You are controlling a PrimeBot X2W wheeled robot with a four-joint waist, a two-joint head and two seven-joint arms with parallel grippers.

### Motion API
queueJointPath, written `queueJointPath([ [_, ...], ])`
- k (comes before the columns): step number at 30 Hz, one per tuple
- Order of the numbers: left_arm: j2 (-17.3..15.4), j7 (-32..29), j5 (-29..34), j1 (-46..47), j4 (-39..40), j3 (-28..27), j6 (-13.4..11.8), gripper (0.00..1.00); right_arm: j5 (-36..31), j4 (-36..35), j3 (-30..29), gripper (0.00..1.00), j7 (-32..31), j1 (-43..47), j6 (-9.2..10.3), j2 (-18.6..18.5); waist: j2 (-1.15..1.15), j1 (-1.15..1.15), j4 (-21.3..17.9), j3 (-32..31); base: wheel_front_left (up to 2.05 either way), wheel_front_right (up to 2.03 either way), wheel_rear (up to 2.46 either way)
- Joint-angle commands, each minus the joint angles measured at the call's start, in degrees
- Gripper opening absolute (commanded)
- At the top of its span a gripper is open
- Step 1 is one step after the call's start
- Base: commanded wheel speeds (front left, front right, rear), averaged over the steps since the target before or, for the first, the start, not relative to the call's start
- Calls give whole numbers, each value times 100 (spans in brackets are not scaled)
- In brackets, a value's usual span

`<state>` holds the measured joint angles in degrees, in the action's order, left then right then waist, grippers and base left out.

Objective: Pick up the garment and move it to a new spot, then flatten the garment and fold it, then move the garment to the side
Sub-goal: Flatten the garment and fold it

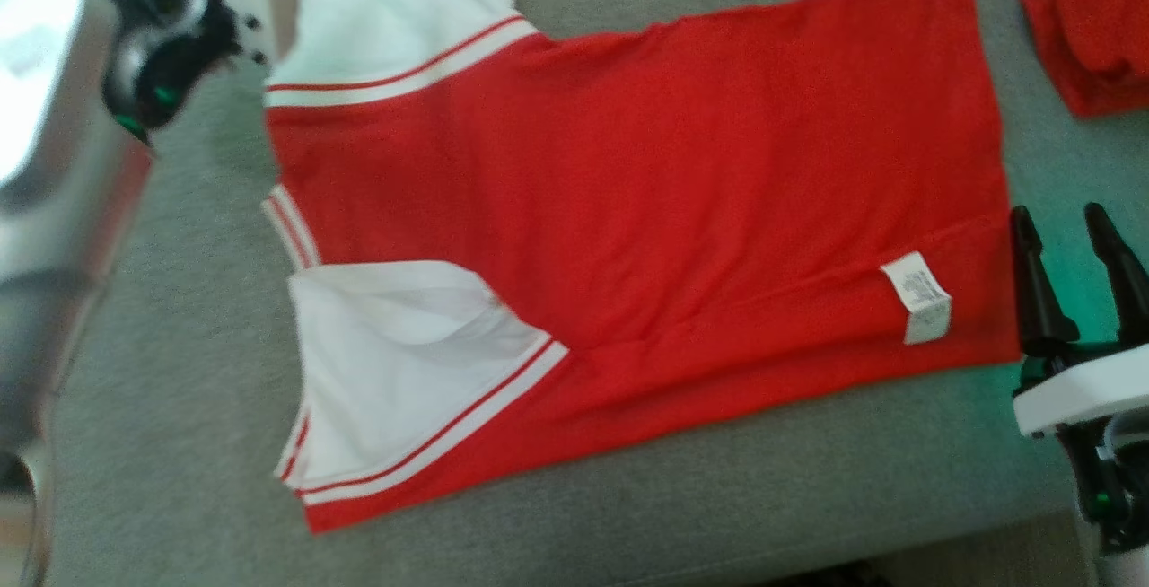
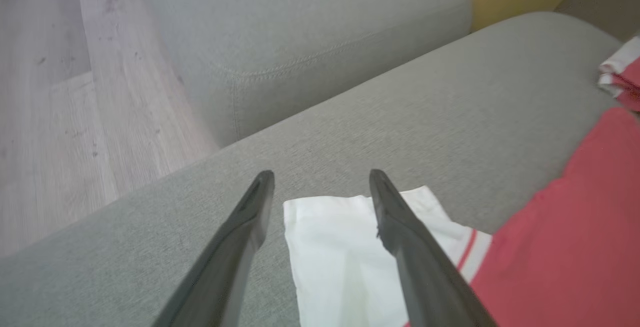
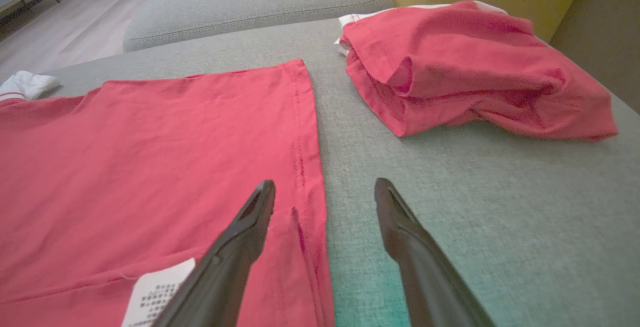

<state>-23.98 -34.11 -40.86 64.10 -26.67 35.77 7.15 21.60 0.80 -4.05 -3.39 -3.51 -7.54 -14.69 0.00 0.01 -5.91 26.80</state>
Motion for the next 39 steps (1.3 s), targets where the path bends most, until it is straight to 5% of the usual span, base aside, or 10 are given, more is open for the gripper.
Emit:
queueJointPath([
  [1,-242,-154,-4,368,-163,-129,24,100,9,-141,107,100,82,-66,5,-34,0,-1,-340,276,0,0,0],
  [8,-529,-403,135,753,-1290,58,29,100,59,9,213,100,262,-107,5,68,0,-1,-724,464,0,0,0],
  [19,-504,-379,-74,810,-1810,258,33,100,90,157,203,100,381,-125,5,63,0,-1,-782,479,0,0,0],
  [20,-496,-410,-128,804,-1795,300,33,80,87,158,196,100,380,-135,5,59,0,-1,-780,477,0,0,0],
  [21,-496,-438,-186,805,-1763,348,33,47,84,156,190,100,378,-146,5,54,0,-1,-779,477,0,0,0],
  [23,-516,-444,-289,813,-1664,451,33,0,79,146,181,100,376,-174,5,45,0,-1,-778,487,0,0,0],
  [32,-766,87,-524,898,-1128,996,33,0,139,-20,206,100,306,-366,5,-57,0,-1,-723,431,0,0,0],
  [39,-827,546,-776,1003,-766,1573,34,0,273,-57,518,100,-362,-1303,5,-473,0,-1,-384,131,0,0,0],
])
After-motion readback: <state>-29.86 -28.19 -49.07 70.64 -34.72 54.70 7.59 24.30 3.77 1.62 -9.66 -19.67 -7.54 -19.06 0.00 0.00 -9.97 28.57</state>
